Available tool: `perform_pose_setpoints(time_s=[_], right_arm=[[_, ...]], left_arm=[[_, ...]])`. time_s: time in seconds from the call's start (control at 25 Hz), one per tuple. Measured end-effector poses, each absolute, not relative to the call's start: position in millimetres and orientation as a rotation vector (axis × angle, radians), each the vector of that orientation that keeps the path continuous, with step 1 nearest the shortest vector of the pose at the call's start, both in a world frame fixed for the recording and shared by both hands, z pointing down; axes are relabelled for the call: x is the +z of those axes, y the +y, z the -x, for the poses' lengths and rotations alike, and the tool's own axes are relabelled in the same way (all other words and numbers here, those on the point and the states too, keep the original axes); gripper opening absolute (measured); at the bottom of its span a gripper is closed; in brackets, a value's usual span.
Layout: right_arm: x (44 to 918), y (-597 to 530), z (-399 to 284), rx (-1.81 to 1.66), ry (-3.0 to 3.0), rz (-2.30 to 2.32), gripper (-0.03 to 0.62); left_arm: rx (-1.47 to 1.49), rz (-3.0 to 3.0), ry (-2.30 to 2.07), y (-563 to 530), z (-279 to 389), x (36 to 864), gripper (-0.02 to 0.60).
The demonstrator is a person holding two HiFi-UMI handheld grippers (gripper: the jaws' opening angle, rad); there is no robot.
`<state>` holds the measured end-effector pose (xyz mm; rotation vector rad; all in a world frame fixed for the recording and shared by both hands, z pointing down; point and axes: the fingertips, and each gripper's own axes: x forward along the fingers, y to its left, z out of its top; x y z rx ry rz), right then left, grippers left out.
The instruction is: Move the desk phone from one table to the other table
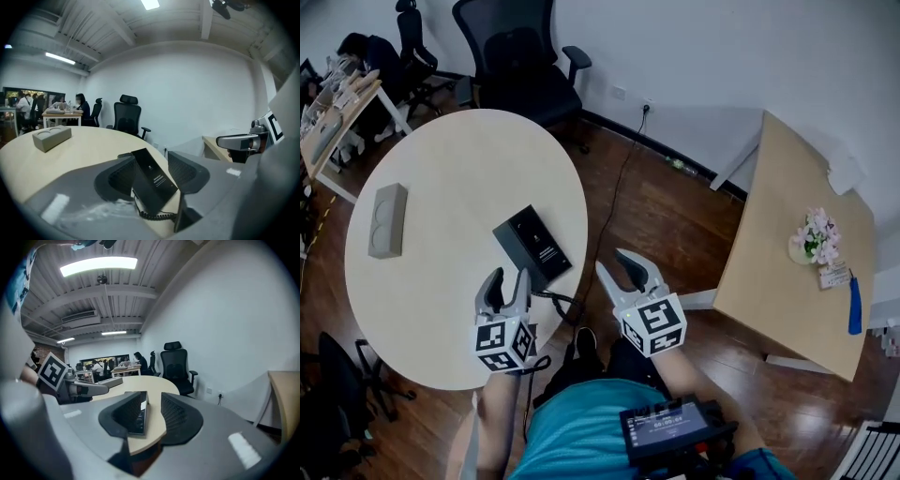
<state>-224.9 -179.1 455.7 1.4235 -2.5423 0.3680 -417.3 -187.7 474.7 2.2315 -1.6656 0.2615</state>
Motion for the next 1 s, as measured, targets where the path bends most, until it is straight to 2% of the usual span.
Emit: perform_pose_setpoints(time_s=[0.12,0.36,1.0], right_arm=[[473,-201,254,0.413,-2.563,-1.300,0.144],[518,-231,289,0.584,-2.576,-1.078,0.178],[596,-259,342,0.867,-2.503,-0.615,0.218]], left_arm=[[0.273,-2.149,-1.635,-203,430,505,0.275],[0.220,-2.007,-1.563,-227,434,544,0.305],[0.265,-1.841,-1.501,-236,435,596,0.307]])
